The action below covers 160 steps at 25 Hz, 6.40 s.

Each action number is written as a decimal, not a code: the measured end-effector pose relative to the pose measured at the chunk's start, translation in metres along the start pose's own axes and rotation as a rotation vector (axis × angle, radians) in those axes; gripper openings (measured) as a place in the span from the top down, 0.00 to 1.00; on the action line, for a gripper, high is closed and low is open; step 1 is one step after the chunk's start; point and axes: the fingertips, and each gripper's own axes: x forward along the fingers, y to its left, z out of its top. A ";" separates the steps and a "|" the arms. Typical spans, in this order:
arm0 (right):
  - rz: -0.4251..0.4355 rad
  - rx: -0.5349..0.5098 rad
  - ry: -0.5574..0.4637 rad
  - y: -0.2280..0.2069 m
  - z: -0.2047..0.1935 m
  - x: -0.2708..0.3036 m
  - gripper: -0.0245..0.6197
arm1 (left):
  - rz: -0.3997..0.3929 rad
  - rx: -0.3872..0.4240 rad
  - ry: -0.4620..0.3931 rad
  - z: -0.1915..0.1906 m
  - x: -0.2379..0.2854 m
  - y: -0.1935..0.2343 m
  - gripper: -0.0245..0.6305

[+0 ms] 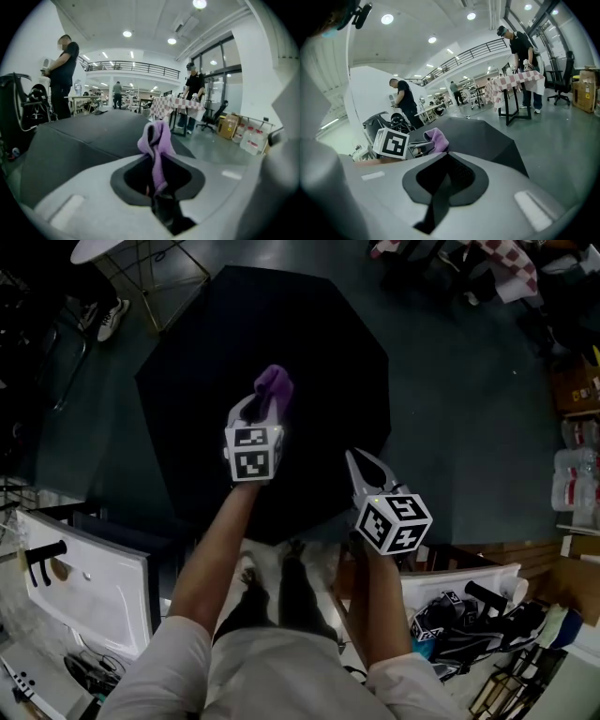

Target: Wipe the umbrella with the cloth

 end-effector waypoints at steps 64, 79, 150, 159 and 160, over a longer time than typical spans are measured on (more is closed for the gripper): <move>-0.023 -0.016 0.072 0.053 -0.039 0.040 0.95 | 0.247 -0.051 -0.137 0.045 -0.090 0.210 0.85; -0.122 0.066 0.031 -0.049 -0.029 -0.004 0.95 | 0.057 0.078 -0.071 0.056 0.009 0.047 0.85; 0.028 -0.250 -0.281 0.254 0.027 -0.194 0.95 | -0.057 0.212 -0.340 0.067 -0.399 0.029 0.85; 0.029 -0.331 -0.318 0.304 0.038 -0.234 0.95 | -0.156 0.213 -0.380 0.082 -0.453 0.007 0.85; 0.035 -0.337 -0.323 0.308 0.039 -0.238 0.95 | -0.166 0.217 -0.381 0.081 -0.458 0.005 0.85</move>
